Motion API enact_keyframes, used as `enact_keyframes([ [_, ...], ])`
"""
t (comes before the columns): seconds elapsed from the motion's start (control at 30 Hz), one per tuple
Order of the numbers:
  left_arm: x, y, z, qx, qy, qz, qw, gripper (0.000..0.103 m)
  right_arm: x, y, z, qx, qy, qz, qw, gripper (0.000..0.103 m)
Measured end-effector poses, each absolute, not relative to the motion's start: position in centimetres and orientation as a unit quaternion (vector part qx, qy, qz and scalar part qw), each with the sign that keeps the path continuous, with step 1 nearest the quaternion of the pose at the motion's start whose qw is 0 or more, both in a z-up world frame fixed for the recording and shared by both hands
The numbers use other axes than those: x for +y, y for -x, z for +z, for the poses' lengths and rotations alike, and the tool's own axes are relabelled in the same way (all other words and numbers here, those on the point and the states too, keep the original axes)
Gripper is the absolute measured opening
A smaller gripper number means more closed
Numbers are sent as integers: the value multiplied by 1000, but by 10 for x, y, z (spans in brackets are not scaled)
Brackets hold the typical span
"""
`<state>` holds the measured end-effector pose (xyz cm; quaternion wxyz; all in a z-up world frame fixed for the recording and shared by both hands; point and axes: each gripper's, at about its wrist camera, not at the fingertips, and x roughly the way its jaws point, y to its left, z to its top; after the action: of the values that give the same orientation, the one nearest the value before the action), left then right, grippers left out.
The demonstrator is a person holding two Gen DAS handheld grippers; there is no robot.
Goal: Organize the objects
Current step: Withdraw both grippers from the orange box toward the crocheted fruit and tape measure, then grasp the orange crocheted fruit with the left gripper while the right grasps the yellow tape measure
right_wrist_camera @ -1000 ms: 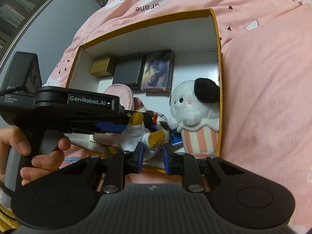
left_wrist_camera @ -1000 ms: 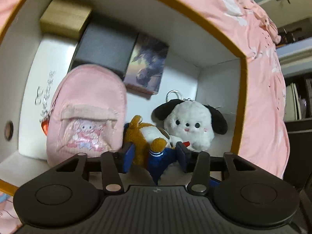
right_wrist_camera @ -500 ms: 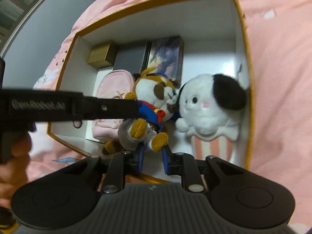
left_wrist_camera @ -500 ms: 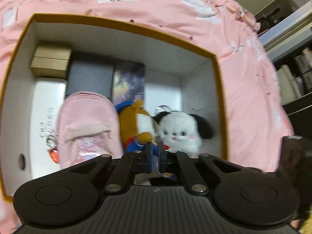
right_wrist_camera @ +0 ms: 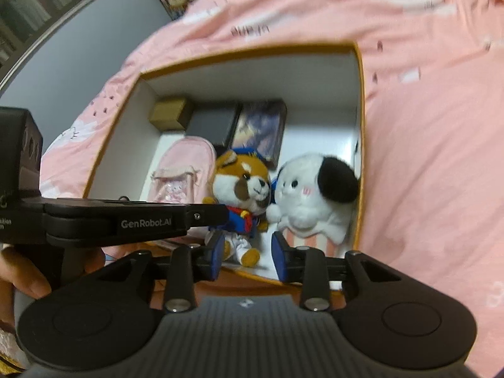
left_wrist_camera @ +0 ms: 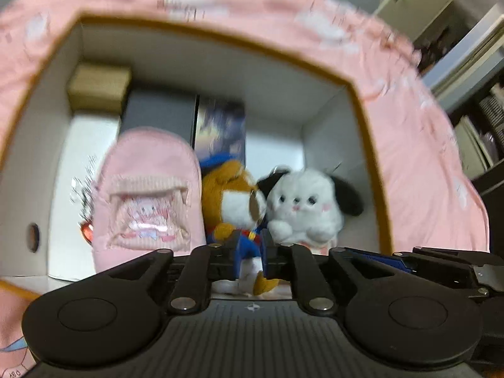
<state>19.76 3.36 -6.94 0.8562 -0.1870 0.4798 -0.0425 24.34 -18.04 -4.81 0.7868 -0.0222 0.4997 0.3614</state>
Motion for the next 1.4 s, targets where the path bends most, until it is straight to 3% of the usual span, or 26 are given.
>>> enact_keyframes([
  [0.2,18,-145,-33,357,103,-37,928,28,-202,-205,-25,418,28,354,836,51],
  [0.3,12,-125,-23,326,73,-48,941,35,-215,-187,-21,393,29,345,852,64],
  [0.4,4,-110,-20,311,45,-59,947,41,-227,-173,-24,383,26,330,863,69],
  [0.8,-1,-98,-68,419,70,-166,890,41,-254,-151,-77,418,36,252,872,67],
  [0.9,-6,-98,-87,455,81,-206,862,41,-257,-149,-88,440,55,232,866,60],
  [1.03,-25,-102,-106,486,54,-228,842,50,-261,-152,-99,453,65,219,862,55],
  [1.27,-52,-109,-136,529,18,-236,815,54,-263,-155,-111,474,54,233,847,54],
  [1.4,-59,-111,-144,540,12,-238,807,65,-261,-155,-113,477,53,245,842,54],
])
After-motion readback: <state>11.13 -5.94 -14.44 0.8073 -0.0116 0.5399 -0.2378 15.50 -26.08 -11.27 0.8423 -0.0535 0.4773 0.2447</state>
